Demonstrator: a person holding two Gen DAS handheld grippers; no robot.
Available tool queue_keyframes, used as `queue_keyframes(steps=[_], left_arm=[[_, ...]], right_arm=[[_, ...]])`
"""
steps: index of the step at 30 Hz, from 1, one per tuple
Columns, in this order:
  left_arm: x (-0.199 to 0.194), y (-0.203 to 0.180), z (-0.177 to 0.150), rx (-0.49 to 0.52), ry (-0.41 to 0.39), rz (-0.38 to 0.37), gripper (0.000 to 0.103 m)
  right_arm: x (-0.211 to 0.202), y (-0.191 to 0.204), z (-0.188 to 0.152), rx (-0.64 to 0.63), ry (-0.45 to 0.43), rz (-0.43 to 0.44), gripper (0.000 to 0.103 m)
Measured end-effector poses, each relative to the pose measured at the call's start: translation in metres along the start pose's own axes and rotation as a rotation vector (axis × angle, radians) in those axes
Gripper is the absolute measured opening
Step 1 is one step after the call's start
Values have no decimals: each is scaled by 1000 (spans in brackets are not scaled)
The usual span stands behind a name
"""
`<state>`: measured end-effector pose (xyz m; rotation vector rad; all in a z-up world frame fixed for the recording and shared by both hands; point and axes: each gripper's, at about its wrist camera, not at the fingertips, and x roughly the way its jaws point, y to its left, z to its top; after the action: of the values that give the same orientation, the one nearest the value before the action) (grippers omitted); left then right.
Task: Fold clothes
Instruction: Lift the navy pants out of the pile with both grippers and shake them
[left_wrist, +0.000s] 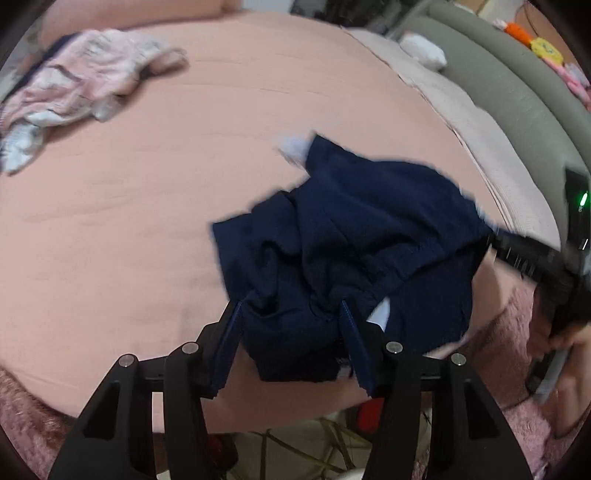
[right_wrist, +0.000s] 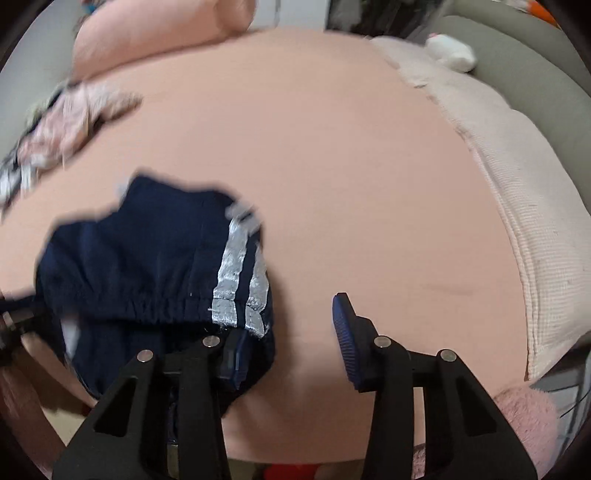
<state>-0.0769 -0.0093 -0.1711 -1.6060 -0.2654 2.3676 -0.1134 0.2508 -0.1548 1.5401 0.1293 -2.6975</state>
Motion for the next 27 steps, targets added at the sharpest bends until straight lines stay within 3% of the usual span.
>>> queue_keyframes(steps=[5,8,11,12,14,19,21,23,25,26,27], left_arm=[[9,-20,-12,129,-19,73,54],[1,-17,-3,96,-67,137,32],[-8,-23,2,128,-118,227,38],[-6,-27,1,160,-109,232,45],[-1,-35,-7,216,-115,240,46],[-2,-55,-23,316,-144,237,47],[6,-59,-18,343,-101,252,52],[18,-62,-11,327,-42,274,51],[15,-49,-7,240,-56,233,41],[9,-42,-6,196,-75,215,30],[4,-38,-6,179,-102,233,13]], right_arm=[[-2,-24,-7,130,-27,-16,31],[-12,-33,-8,179,-38,17,31],[-35,-36,2,154,-105,44,31],[-43,-34,3,143,-130,65,31],[-51,-31,3,125,-161,100,31],[-34,-9,-15,147,-82,211,32],[-31,-6,-23,138,-58,254,32],[-26,-9,-28,131,-46,223,32],[-18,-9,-32,128,-27,163,32],[-11,-9,-34,126,2,135,33],[-5,-10,-35,124,30,108,33]])
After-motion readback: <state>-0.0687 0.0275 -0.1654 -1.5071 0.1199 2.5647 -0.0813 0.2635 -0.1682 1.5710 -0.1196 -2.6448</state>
